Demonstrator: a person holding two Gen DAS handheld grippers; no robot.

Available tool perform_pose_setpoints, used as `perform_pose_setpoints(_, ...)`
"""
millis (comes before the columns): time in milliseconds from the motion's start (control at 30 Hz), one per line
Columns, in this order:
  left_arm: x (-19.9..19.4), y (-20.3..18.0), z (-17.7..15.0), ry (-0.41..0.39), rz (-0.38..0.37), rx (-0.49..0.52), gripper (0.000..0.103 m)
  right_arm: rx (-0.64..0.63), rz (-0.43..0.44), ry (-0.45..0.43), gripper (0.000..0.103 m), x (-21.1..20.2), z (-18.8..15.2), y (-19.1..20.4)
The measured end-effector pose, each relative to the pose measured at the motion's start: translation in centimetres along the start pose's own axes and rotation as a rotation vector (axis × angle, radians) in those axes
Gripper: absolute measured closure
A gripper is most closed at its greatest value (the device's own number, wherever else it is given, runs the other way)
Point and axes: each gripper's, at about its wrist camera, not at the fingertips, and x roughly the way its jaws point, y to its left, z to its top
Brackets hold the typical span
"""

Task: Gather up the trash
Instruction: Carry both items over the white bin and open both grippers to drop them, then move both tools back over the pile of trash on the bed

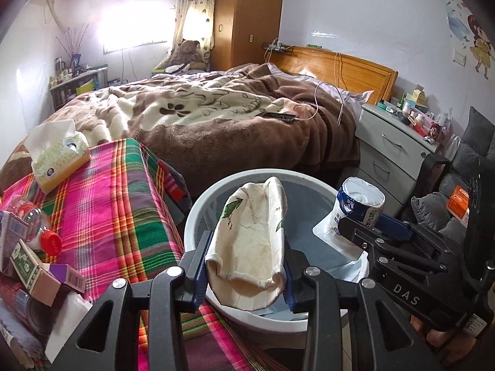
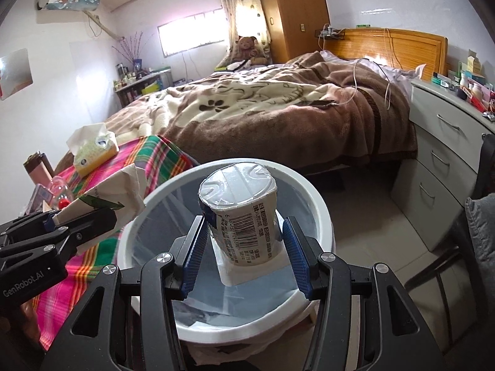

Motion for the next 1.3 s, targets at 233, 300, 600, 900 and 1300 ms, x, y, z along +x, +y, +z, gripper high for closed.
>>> perform_pose_setpoints(233,0.2,0.5,-0.1,0.002,-0.002,-0.013,0.047,0.022,-0.017,0.014,0.04,0.1,0.1,-0.4)
perform_pose_setpoints(300,-0.1,0.6,-0.1,-0.007,0.004,-0.009,0.043,0.023,-0.025,0.01,0.038,0.0,0.1,-0.3)
perform_pose_setpoints(600,-2.6,1.8,-0.7,-0.038,0.02,-0.043,0.04,0.045,-0.01,-0.005,0.038,-0.9,0.2,0.2)
perform_pose_setpoints(900,-6.5,4.5,-1.8,-0.086,0.071,-0.098,0.039,-0.011,0.04,-0.062,0.038,-2.5,0.4,3.3)
perform_pose_setpoints(1300,-11.2,10.9,-5.2,-0.14,0.174,-0.204,0.039,-0.097,0.146,-0.056,0.038,-2.4,-0.4,8.6)
